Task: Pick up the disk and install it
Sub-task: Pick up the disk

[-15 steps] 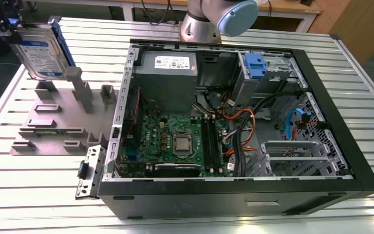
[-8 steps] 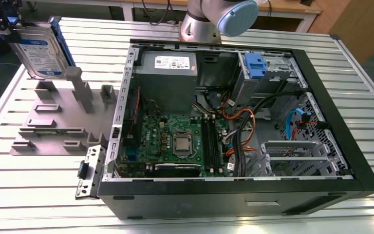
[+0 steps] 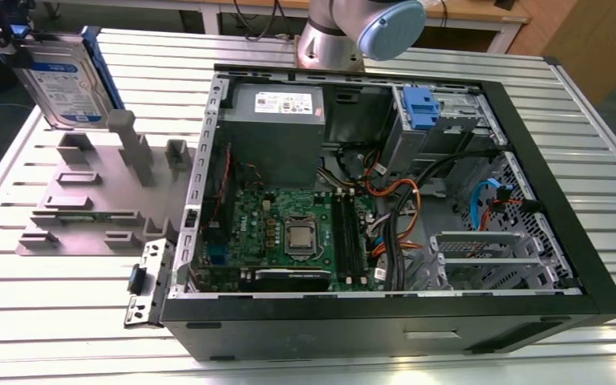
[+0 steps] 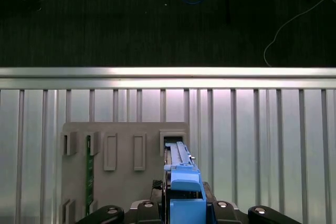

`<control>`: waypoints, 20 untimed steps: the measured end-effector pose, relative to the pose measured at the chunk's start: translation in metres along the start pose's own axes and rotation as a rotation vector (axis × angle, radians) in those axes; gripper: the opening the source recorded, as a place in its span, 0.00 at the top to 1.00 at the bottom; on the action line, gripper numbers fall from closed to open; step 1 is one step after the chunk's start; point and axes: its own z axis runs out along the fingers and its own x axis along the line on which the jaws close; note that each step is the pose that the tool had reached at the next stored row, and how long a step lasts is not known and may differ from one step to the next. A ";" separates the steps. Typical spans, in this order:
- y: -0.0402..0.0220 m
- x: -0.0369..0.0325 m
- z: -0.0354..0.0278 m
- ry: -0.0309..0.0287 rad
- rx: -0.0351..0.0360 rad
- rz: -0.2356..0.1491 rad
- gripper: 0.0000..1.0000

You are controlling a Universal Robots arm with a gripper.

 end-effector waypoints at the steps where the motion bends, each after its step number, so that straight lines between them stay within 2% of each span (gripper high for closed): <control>1: 0.0000 0.0000 -0.0003 0.0000 0.0001 0.000 0.64; 20: 0.0002 -0.0001 -0.0068 -0.0001 0.0001 0.000 0.64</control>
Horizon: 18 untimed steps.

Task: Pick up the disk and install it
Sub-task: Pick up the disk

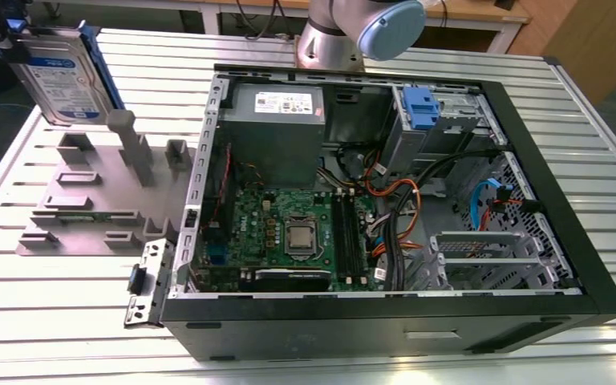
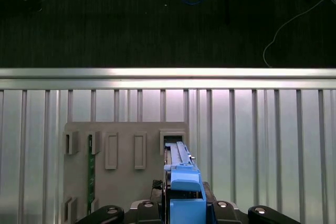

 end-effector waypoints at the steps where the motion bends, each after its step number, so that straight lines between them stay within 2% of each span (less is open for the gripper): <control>1: 0.0000 0.0000 -0.0003 0.0000 -0.0001 0.000 0.64; 18: 0.0003 -0.0002 -0.0069 0.0000 0.0000 0.000 0.64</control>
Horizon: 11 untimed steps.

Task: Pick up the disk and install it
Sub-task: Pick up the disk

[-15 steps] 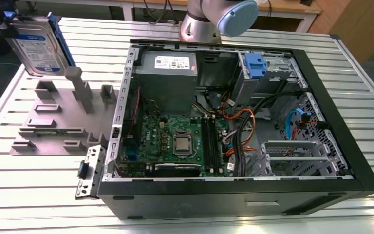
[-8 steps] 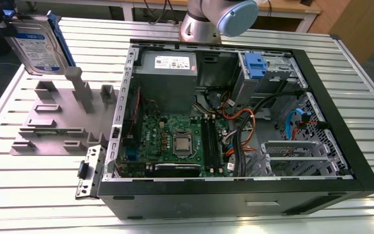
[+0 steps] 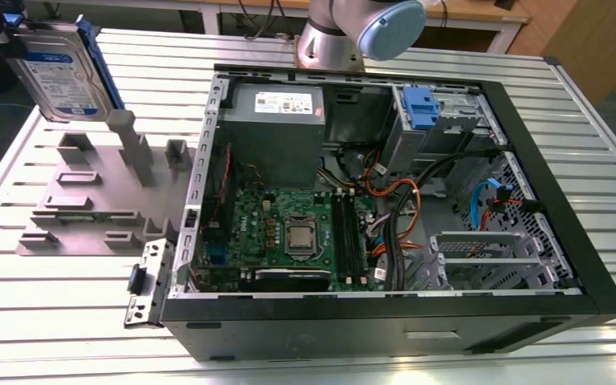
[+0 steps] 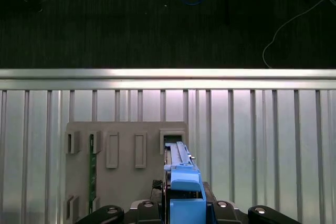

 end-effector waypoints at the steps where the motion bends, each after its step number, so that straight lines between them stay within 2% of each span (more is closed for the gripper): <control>1: 0.0000 0.0000 -0.0004 0.0000 0.0000 0.000 0.64; 11: 0.0001 -0.0001 -0.0046 -0.0001 0.0000 0.000 0.64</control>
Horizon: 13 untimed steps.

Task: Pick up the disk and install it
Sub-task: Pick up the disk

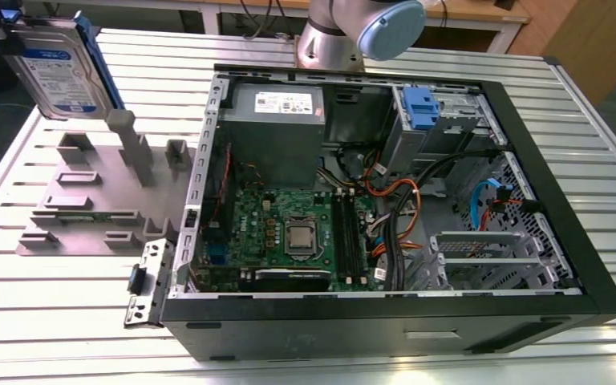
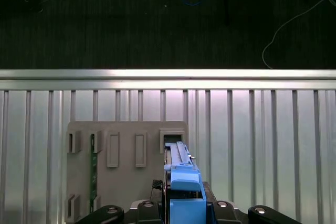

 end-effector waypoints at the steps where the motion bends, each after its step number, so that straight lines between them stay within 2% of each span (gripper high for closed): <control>1: 0.0000 0.0000 -0.0005 0.0000 0.0000 0.000 0.64; 13: 0.0002 -0.0001 -0.0048 0.0000 -0.0001 0.000 0.64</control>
